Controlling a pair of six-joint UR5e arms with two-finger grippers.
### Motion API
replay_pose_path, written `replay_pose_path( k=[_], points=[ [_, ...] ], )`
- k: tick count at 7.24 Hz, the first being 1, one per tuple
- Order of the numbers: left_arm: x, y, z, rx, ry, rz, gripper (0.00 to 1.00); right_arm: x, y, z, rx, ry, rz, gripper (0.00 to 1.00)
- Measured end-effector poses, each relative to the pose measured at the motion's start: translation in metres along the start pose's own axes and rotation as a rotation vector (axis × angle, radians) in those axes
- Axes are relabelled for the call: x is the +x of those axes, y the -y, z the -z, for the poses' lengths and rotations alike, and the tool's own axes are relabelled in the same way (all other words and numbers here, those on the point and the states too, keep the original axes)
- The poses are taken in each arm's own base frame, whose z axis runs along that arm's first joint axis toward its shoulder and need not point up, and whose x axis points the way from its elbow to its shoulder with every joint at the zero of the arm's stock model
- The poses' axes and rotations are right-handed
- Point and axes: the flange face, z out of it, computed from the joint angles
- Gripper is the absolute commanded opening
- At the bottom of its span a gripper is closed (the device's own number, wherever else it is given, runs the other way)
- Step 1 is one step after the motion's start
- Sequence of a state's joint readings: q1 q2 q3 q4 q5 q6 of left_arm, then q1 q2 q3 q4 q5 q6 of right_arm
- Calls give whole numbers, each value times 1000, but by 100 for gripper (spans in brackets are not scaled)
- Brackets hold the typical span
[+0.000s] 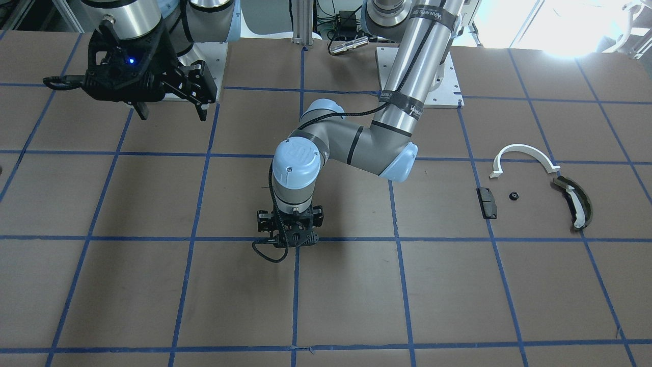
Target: Place bearing gear from tray to pile
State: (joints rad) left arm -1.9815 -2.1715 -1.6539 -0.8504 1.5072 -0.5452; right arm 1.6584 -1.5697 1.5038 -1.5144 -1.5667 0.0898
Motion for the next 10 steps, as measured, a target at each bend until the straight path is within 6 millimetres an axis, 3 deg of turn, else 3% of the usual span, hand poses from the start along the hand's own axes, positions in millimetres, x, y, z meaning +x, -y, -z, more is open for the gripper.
replay_pose_path(
  k=[2, 3, 5, 6, 8, 9, 10],
  points=[
    [1, -1, -2, -3, 4, 4, 38, 1, 0, 1, 8, 2, -3, 100],
    [1, -2, -4, -7, 5, 4, 32, 1, 2, 0, 11, 4, -3, 100],
    [1, -2, -4, -7, 6, 2, 7, 0, 5, -3, 15, 4, -4, 100],
    [1, -3, -3, -7, 7, -2, 0, 1, 5, -3, 13, 2, -6, 100],
    [-4, 2, 12, 6, 8, -26, 0, 1, 5, -3, 12, 2, -9, 100],
    [-22, 15, 34, -4, 16, -56, 0, 1, 6, -3, 14, 2, -9, 100],
    [-60, 38, 67, -34, 30, -82, 0, 1, 6, -4, 14, 2, -8, 100]
  ],
)
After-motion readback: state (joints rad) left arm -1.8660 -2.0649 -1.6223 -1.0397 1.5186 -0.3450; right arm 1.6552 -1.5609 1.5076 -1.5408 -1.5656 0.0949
